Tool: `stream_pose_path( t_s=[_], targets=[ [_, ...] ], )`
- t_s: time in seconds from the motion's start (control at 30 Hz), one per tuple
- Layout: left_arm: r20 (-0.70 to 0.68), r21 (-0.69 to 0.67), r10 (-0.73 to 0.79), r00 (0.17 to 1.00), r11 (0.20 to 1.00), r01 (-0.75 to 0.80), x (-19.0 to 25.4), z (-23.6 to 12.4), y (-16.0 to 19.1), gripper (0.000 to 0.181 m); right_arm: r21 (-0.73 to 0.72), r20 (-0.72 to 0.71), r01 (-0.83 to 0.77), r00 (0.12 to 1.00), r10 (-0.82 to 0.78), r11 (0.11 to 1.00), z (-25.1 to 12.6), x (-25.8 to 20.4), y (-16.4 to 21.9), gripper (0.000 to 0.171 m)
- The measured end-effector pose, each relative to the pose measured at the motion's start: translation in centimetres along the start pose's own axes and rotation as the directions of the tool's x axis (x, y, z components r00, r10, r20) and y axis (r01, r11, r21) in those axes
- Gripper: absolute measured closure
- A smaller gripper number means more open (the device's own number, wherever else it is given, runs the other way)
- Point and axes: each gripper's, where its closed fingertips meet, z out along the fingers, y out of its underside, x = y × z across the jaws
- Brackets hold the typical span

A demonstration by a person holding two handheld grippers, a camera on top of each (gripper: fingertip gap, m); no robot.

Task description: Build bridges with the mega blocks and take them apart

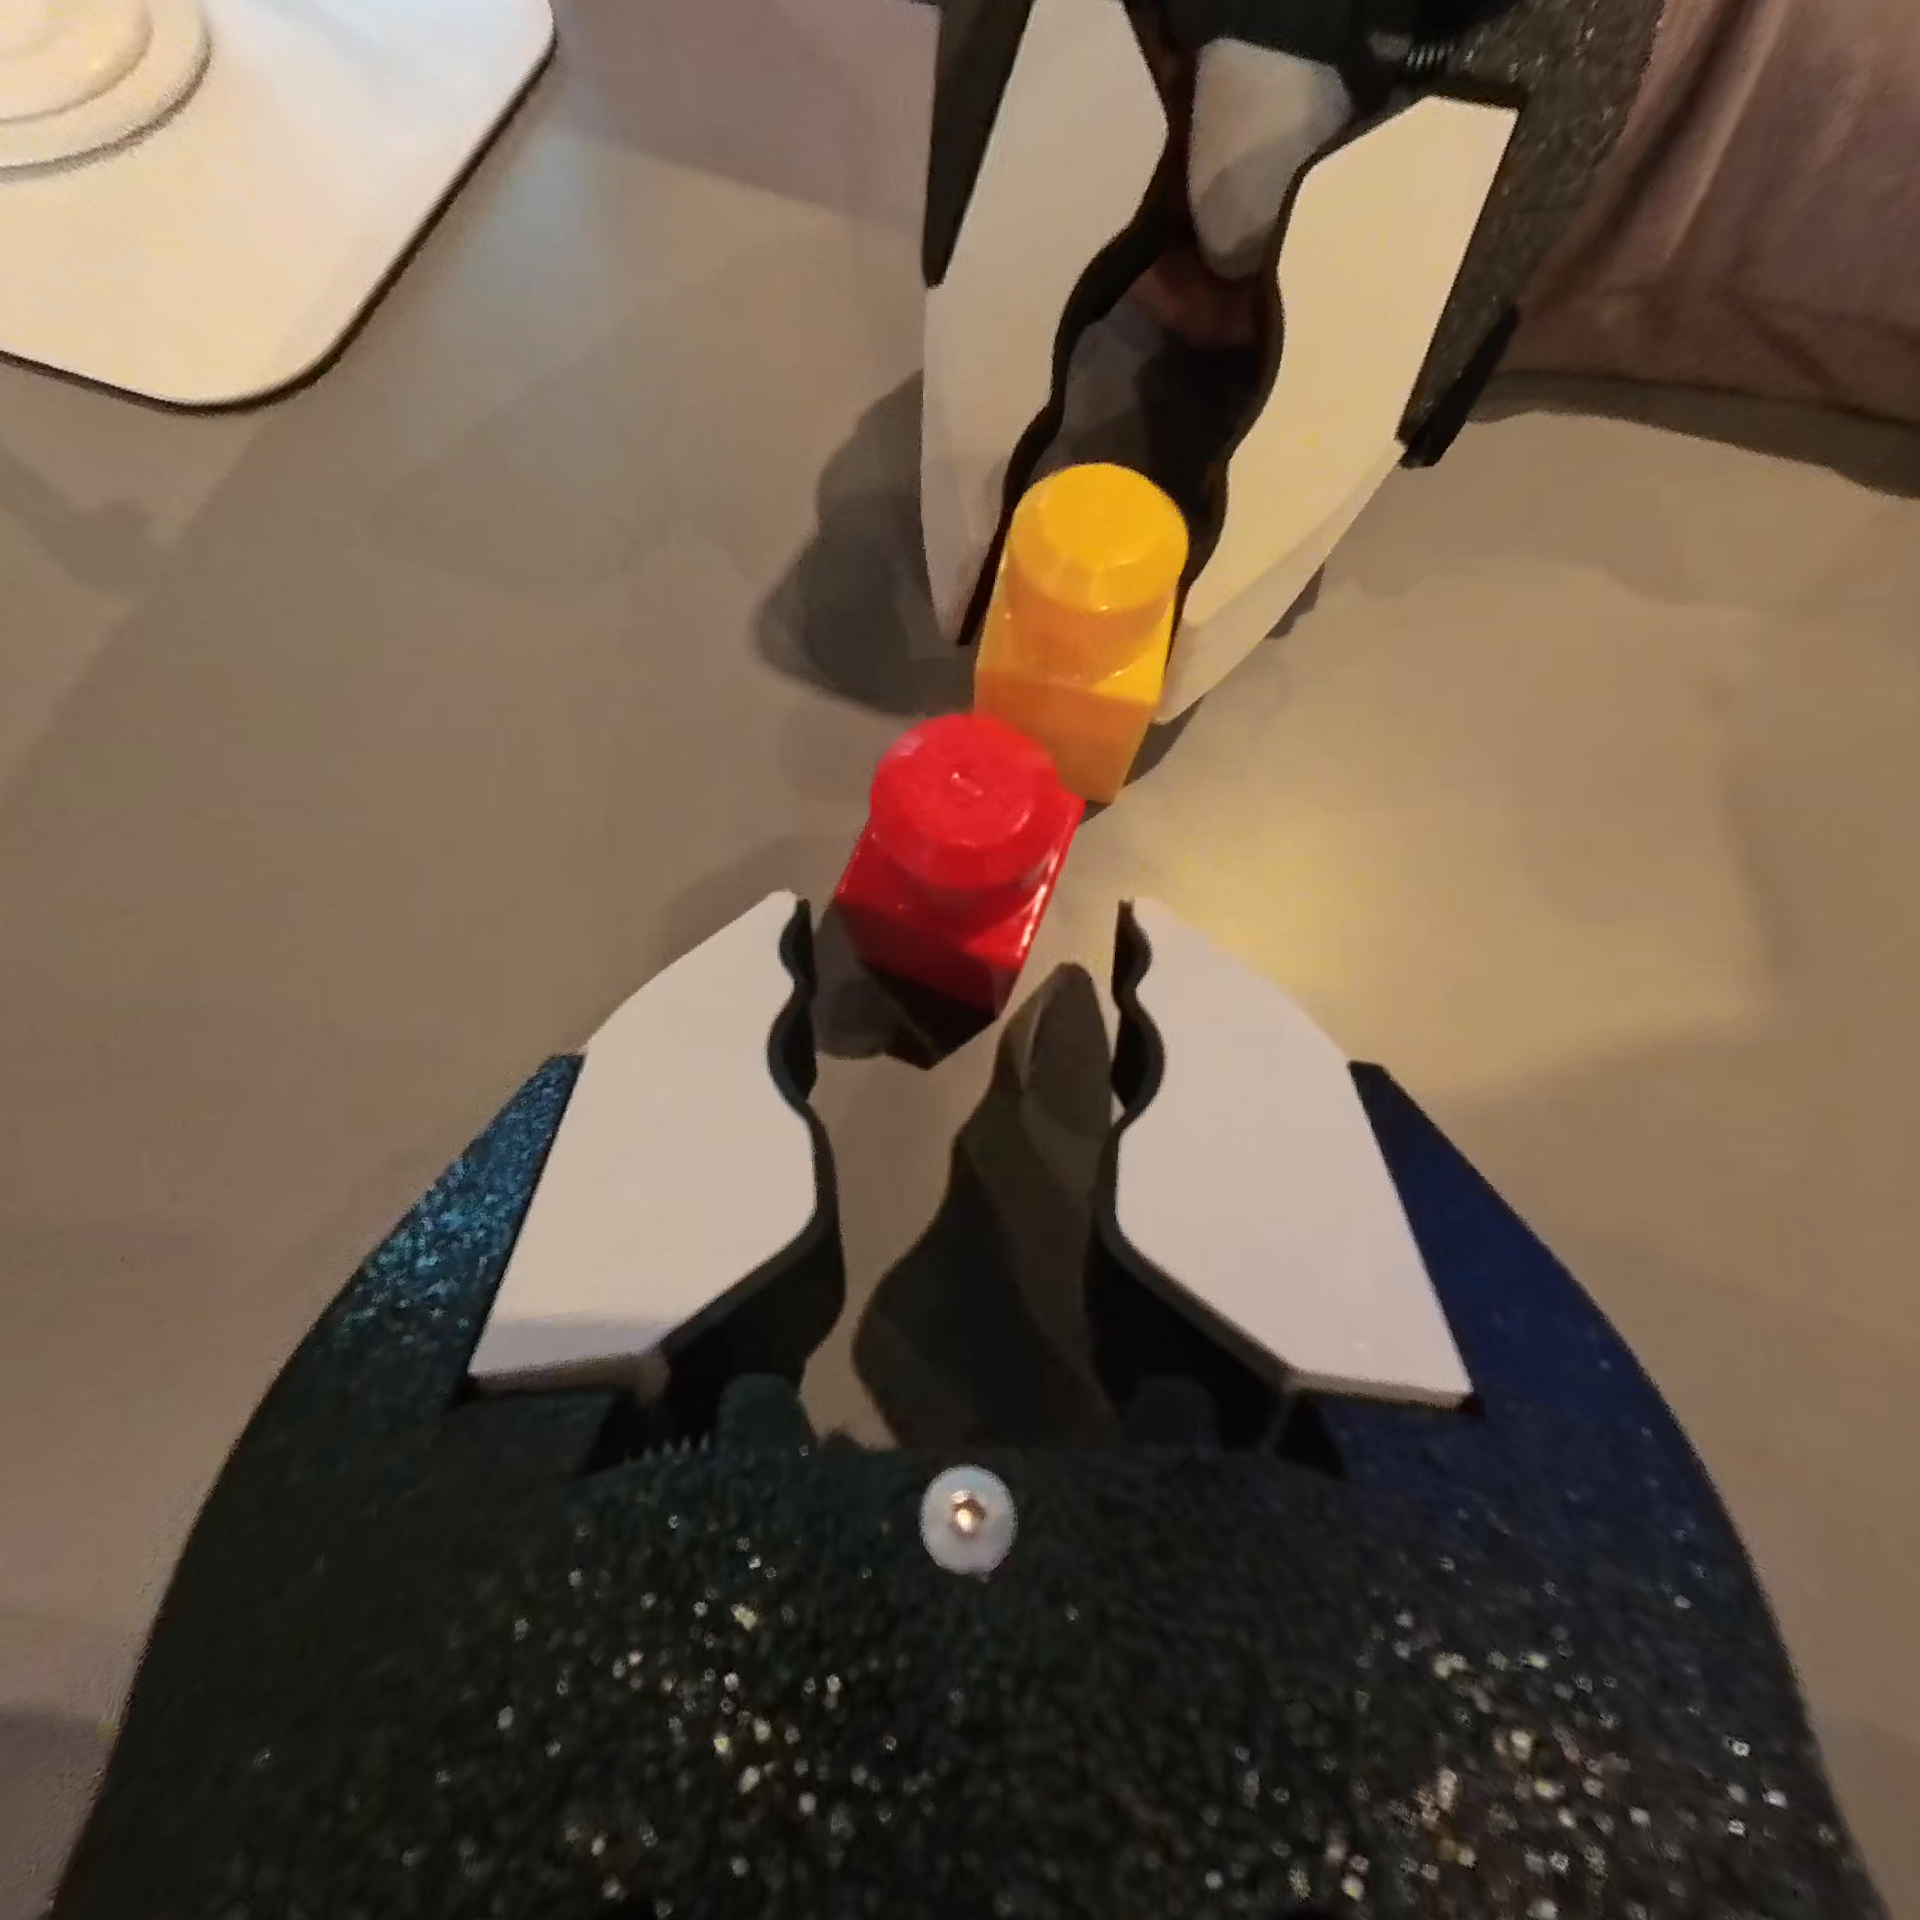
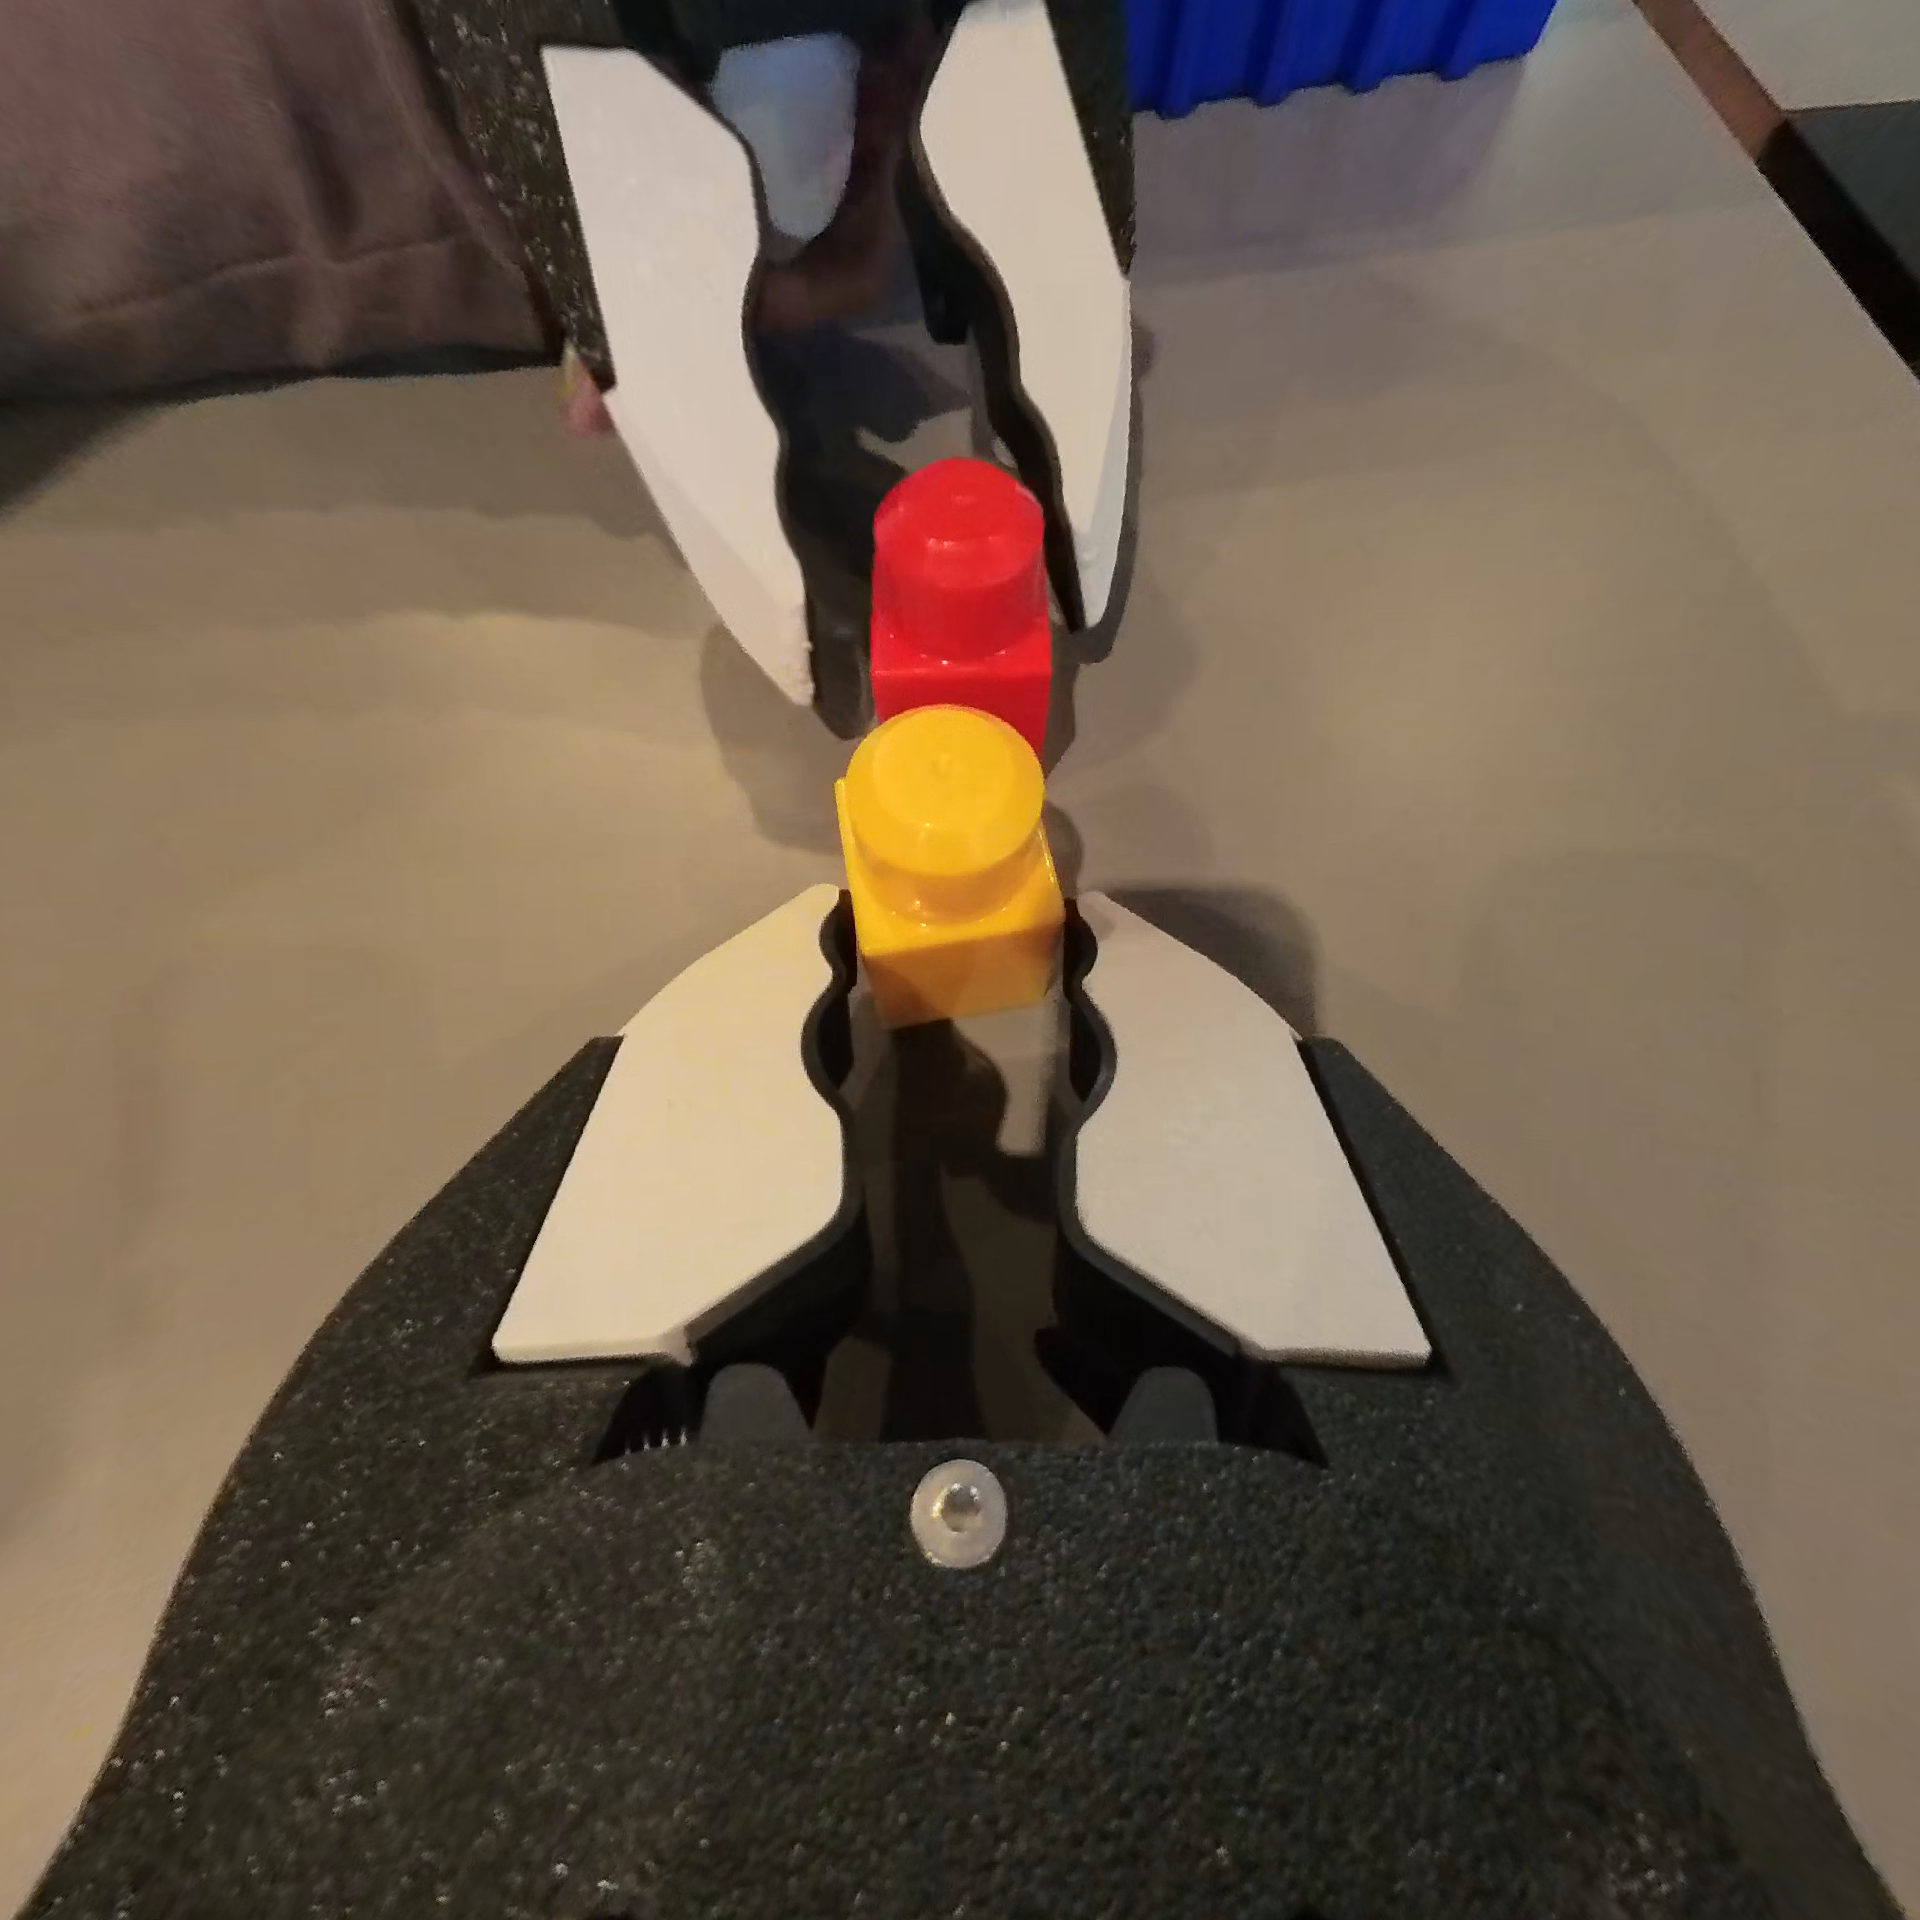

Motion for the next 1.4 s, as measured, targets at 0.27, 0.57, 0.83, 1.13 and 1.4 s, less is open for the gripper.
stream_pose_path(
  t_s=[0.27,0.57,0.83,1.13,1.4],
  targets=[
    [0.04,0.018,0.081,0.996,0.996,-0.082,0.03,0.42,-0.2,0.144,-0.003,-0.041,0.002,0.999,-0.002,1.0,0.3,0.39,-0.14,0.133],
    [0.022,0.006,0.034,0.999,0.999,-0.034,0.14,0.56,-0.14,0.144,-0.003,-0.067,-0.016,0.998,0.016,1.0,0.65,0.5,-0.39,0.133],
    [0.024,0.001,0.013,1.0,1.0,-0.013,-0.04,0.62,-0.17,0.144,-0.001,-0.095,-0.044,0.994,0.044,0.999,0.75,0.69,-0.46,0.133],
    [0.02,0.0,0.02,1.0,1.0,-0.02,-0.05,0.73,-0.23,0.144,-0.001,-0.097,-0.055,0.994,0.055,0.998,0.77,0.54,-0.48,0.133],
    [0.02,-0.003,0.018,1.0,1.0,-0.018,-0.01,0.82,-0.3,0.144,-0.005,-0.09,-0.057,0.994,0.057,0.998,0.8,0.45,-0.47,0.133]
  ],
)
